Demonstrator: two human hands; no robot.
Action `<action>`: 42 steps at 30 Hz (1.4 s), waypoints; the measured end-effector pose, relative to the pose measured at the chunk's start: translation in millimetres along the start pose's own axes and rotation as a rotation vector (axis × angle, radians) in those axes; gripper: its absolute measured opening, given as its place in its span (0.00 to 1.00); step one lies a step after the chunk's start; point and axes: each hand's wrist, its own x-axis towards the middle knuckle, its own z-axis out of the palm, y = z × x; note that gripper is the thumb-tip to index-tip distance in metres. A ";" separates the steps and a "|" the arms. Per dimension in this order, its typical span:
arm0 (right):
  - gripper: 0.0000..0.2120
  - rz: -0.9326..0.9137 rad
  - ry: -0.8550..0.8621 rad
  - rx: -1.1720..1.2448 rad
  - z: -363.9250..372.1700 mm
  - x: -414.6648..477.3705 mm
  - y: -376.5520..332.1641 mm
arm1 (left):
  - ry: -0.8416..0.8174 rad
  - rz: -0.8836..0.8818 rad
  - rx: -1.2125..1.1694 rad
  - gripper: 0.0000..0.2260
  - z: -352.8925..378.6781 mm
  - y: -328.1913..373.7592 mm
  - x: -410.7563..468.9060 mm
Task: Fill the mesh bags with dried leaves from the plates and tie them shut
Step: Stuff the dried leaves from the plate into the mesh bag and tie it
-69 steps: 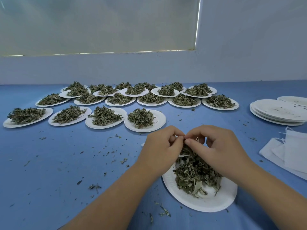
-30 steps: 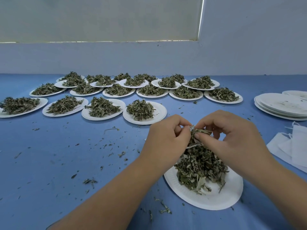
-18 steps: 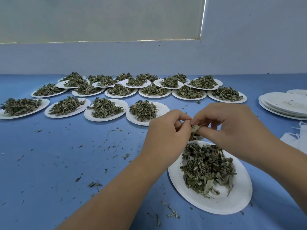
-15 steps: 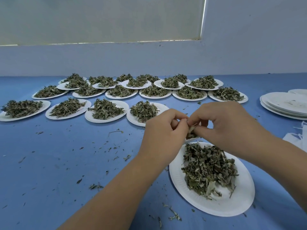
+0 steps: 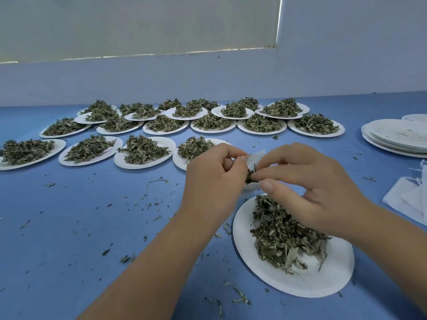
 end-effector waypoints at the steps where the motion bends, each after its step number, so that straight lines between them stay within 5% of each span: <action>1: 0.15 -0.006 -0.049 -0.039 1.6 0.4 -1.7 | 0.002 0.011 0.004 0.07 0.1 1.1 -1.1; 7: 0.18 -0.014 -0.187 -0.062 0.5 2.9 -3.7 | 0.000 0.127 0.100 0.08 1.9 6.0 -7.8; 14: 0.06 0.153 0.023 0.241 -21.7 5.4 -6.5 | 0.063 0.156 0.131 0.08 -7.3 6.2 -3.8; 16: 0.03 0.231 -0.127 0.228 -27.8 5.4 -7.8 | 0.103 0.156 0.141 0.09 -9.8 5.5 -1.3; 21: 0.21 0.194 -0.644 -0.043 -31.7 1.5 -9.2 | 0.089 0.145 0.224 0.08 -12.0 1.8 1.1; 24: 0.28 0.243 -0.805 -0.039 -30.7 0.3 -12.7 | 0.053 0.121 0.234 0.08 -11.4 -0.6 2.9; 32: 0.33 0.226 -0.937 -0.177 -29.8 -6.5 -27.9 | 0.024 0.129 0.286 0.06 -7.5 -3.1 3.2; 36: 0.26 0.218 -0.918 -0.248 -22.7 -7.9 -31.5 | 0.023 0.142 0.290 0.06 -6.2 -3.8 2.9; 42: 0.31 0.256 -0.849 -0.289 -21.6 -8.0 -25.0 | -0.004 0.151 0.290 0.07 -3.7 -3.8 2.3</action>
